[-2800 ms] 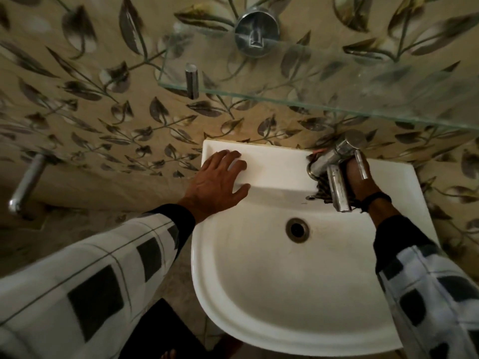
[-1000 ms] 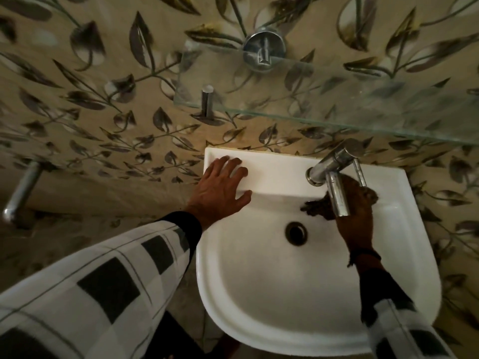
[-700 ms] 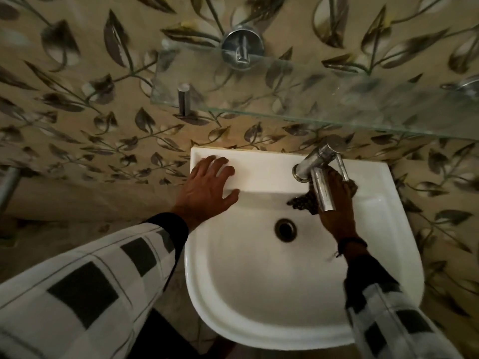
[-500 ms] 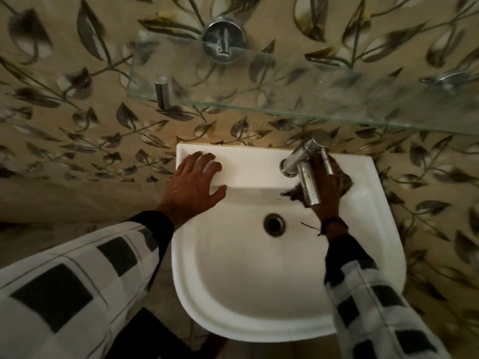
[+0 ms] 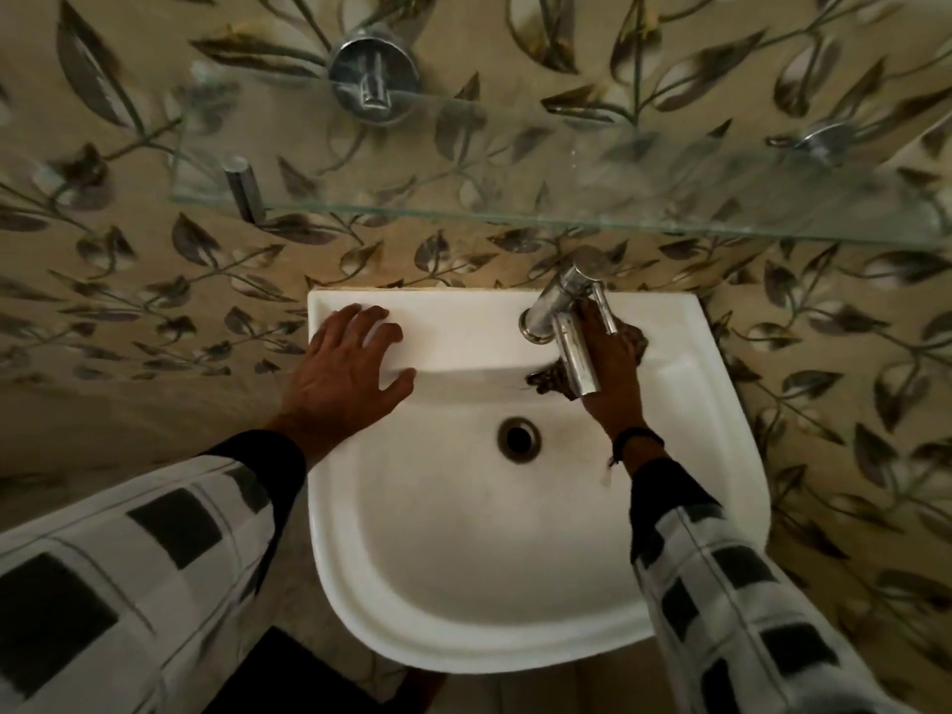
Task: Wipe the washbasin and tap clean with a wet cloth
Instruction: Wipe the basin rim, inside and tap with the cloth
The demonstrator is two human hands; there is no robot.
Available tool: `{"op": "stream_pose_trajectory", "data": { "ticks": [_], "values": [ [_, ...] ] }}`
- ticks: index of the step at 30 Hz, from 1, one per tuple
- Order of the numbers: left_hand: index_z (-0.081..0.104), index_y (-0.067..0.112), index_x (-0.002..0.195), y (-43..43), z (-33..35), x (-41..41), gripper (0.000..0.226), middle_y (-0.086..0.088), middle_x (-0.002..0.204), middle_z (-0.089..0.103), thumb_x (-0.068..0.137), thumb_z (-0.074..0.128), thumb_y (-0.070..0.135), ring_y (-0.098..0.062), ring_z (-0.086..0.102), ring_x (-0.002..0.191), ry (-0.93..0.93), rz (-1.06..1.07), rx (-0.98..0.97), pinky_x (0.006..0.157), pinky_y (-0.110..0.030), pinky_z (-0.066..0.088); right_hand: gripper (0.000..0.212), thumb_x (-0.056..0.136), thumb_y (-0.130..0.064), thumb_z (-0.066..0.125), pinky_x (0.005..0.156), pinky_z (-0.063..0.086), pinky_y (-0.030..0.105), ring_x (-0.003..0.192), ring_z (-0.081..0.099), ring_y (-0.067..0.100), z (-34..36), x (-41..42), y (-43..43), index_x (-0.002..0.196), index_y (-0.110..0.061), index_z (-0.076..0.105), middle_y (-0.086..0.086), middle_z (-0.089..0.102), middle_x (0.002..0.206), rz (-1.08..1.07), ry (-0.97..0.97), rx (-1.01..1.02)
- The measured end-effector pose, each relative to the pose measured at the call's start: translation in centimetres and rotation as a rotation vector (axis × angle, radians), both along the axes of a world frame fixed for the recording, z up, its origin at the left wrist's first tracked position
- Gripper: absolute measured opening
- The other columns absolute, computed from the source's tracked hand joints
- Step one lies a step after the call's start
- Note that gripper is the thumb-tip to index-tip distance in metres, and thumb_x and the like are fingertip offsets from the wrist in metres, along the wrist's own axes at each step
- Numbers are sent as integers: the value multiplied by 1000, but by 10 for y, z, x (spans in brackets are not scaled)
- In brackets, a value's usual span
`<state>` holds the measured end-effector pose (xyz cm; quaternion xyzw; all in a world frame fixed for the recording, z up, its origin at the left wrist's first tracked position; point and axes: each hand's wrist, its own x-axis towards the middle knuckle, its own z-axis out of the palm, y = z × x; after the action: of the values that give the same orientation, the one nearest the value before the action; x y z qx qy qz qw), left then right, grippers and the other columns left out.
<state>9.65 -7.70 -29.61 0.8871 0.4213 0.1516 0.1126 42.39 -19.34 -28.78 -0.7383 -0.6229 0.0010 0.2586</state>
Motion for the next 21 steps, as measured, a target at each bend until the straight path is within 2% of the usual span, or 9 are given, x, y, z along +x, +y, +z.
{"op": "stream_pose_trajectory", "data": {
  "ticks": [2, 5, 7, 10, 13, 15, 17, 19, 21],
  "values": [
    [57, 19, 124, 0, 0, 0, 57, -8, 144, 50, 86, 47, 60, -33, 36, 139, 3, 5, 7, 117, -45, 27, 47, 98, -26, 47, 111, 34, 52, 137, 44, 31, 0, 20, 7, 143, -11, 48, 13, 48, 146, -92, -85, -25],
    [57, 19, 123, 3, -2, 1, 56, -8, 144, 50, 85, 48, 59, -32, 36, 139, 1, -3, 15, 116, -46, 29, 53, 104, -34, 34, 119, 19, 41, 149, 23, 19, -9, 39, 19, 154, -20, 28, 3, 26, 161, -357, -257, -192],
    [56, 19, 123, 3, -4, 0, 55, -7, 144, 49, 86, 50, 59, -31, 36, 139, 9, -6, 24, 116, -45, 30, 53, 104, -31, 38, 119, 18, 45, 148, 24, 23, -19, 26, 20, 154, -17, 29, 6, 26, 161, -467, -182, -166],
    [56, 20, 124, 3, -4, 0, 54, -6, 144, 49, 86, 52, 58, -31, 35, 139, 14, -2, 19, 117, -44, 29, 44, 98, -10, 49, 111, 32, 57, 135, 45, 35, -18, 4, 6, 142, -5, 48, 16, 50, 144, -238, 50, 85],
    [56, 20, 123, 2, -3, 0, 54, -7, 144, 49, 86, 52, 58, -31, 36, 139, 8, 1, 14, 116, -46, 30, 38, 92, 4, 55, 102, 46, 46, 119, 58, 28, -8, 8, -4, 129, -2, 60, 12, 62, 127, -122, 158, 214],
    [57, 19, 122, 2, -2, 0, 54, -7, 143, 50, 85, 51, 58, -31, 37, 138, 2, 2, 14, 115, -46, 32, 33, 93, 1, 52, 103, 47, 37, 116, 60, 28, -4, 5, -6, 123, -1, 64, 14, 64, 123, -309, 236, 352],
    [57, 19, 122, 3, -2, 0, 54, -7, 143, 50, 85, 51, 58, -31, 37, 137, 3, 4, 9, 115, -46, 32, 26, 95, 0, 48, 100, 50, 44, 110, 62, 33, -6, 0, -7, 114, 7, 65, 23, 65, 116, -583, 455, 729],
    [57, 19, 122, 3, -1, 1, 53, -7, 143, 50, 85, 52, 57, -31, 37, 137, 6, 4, 4, 115, -45, 31, 23, 93, 1, 48, 93, 52, 57, 100, 63, 37, -5, 0, -16, 107, 7, 64, 29, 64, 112, -774, 886, 1165],
    [57, 19, 123, 2, -1, 0, 53, -6, 143, 50, 85, 52, 57, -30, 36, 138, 9, 6, 2, 116, -45, 29, 25, 90, -8, 48, 87, 52, 52, 92, 65, 32, -13, -7, -30, 108, 0, 64, 21, 67, 108, -880, 1330, 1337]
  ]
}}
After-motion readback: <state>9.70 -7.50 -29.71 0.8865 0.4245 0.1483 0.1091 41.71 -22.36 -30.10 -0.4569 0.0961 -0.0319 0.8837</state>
